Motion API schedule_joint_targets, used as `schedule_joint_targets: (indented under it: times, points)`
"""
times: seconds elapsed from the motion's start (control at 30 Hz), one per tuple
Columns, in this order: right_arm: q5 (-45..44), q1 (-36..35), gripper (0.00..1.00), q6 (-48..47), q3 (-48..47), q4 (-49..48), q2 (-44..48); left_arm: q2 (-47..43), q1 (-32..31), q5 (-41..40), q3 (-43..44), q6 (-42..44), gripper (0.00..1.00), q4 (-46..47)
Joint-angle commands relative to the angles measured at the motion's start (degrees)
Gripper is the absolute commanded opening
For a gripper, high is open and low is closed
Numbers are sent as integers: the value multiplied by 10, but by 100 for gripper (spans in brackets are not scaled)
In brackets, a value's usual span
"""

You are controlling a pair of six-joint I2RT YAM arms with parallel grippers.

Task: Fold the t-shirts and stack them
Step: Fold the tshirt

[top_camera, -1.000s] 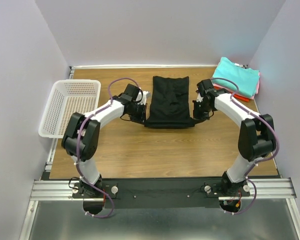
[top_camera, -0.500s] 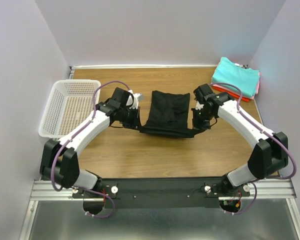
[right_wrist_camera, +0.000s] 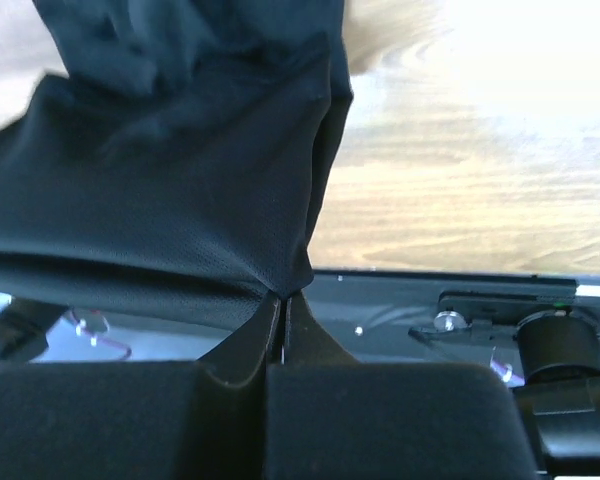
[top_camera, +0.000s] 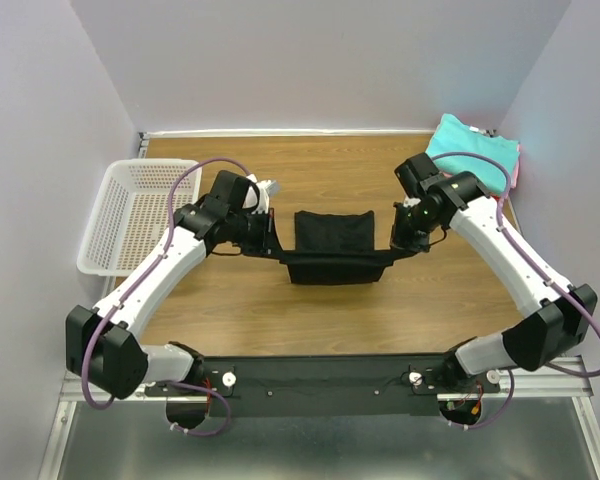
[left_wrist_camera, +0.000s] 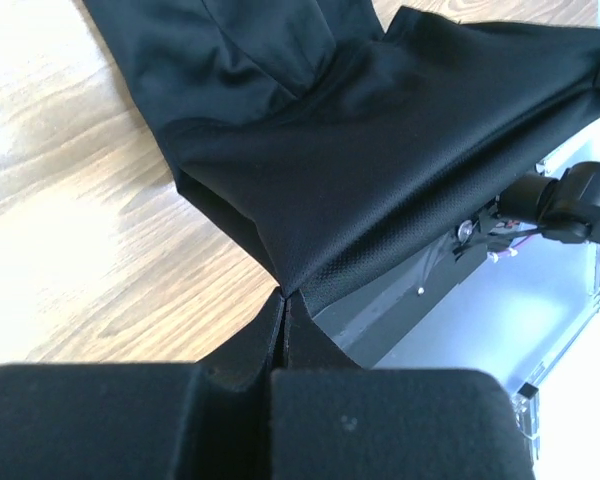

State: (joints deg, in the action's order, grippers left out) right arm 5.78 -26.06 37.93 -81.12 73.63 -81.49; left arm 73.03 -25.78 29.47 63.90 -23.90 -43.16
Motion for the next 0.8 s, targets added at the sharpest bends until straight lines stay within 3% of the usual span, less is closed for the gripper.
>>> schedule_joint_targets:
  times: [0.0,0.57,0.77]
  points:
    - [-89,3,0,10,-39,46,-44,41,9,1,43,3,0,-17]
    - [-133,52,0,-65,-206,41,-227,219,52,15,175,75,0,-29]
    - [-140,74,0,-107,-288,35,-313,328,70,32,274,105,0,-43]
